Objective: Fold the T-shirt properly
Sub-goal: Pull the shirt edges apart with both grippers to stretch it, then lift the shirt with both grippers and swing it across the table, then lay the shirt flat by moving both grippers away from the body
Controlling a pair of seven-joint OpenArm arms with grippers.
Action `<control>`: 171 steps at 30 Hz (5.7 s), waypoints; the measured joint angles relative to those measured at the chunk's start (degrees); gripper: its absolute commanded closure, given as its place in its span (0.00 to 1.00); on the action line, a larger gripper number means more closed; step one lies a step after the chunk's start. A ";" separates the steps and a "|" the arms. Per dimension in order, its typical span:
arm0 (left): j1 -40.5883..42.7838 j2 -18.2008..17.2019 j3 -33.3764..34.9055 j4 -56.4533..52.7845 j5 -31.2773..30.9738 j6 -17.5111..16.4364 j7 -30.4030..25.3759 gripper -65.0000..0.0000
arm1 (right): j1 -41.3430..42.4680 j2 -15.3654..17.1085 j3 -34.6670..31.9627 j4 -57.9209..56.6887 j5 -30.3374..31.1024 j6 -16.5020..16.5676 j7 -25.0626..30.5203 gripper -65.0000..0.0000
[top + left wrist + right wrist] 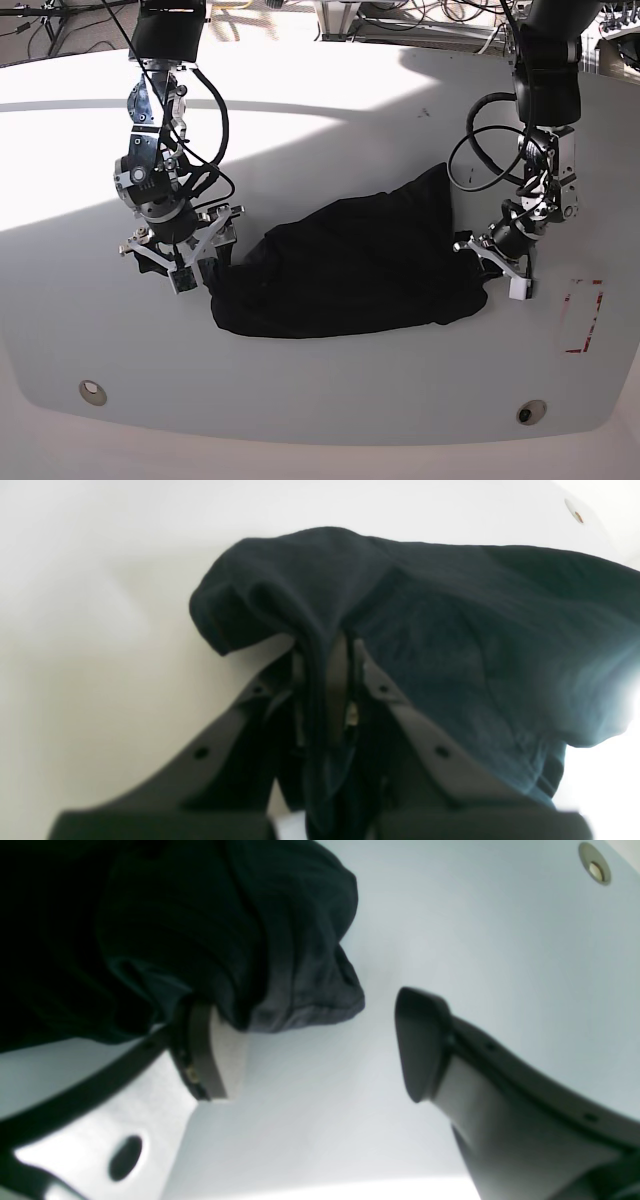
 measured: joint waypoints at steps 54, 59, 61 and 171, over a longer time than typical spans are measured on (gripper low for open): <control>2.36 -5.86 -5.79 30.14 -0.24 -0.22 7.19 1.00 | 4.57 4.37 0.15 11.58 0.09 3.43 -8.07 1.00; 1.27 -7.15 -9.38 34.10 -0.35 -0.61 11.02 1.00 | 9.44 5.60 0.00 9.44 0.15 3.96 -7.78 1.00; -0.83 -7.28 -10.27 35.67 0.02 -0.46 13.73 1.00 | 11.41 6.47 -0.24 9.07 0.44 4.22 -7.85 1.00; 52.89 -4.57 -22.51 56.59 -10.27 1.25 31.34 0.88 | -19.87 2.84 5.64 11.02 1.20 9.31 -13.29 0.99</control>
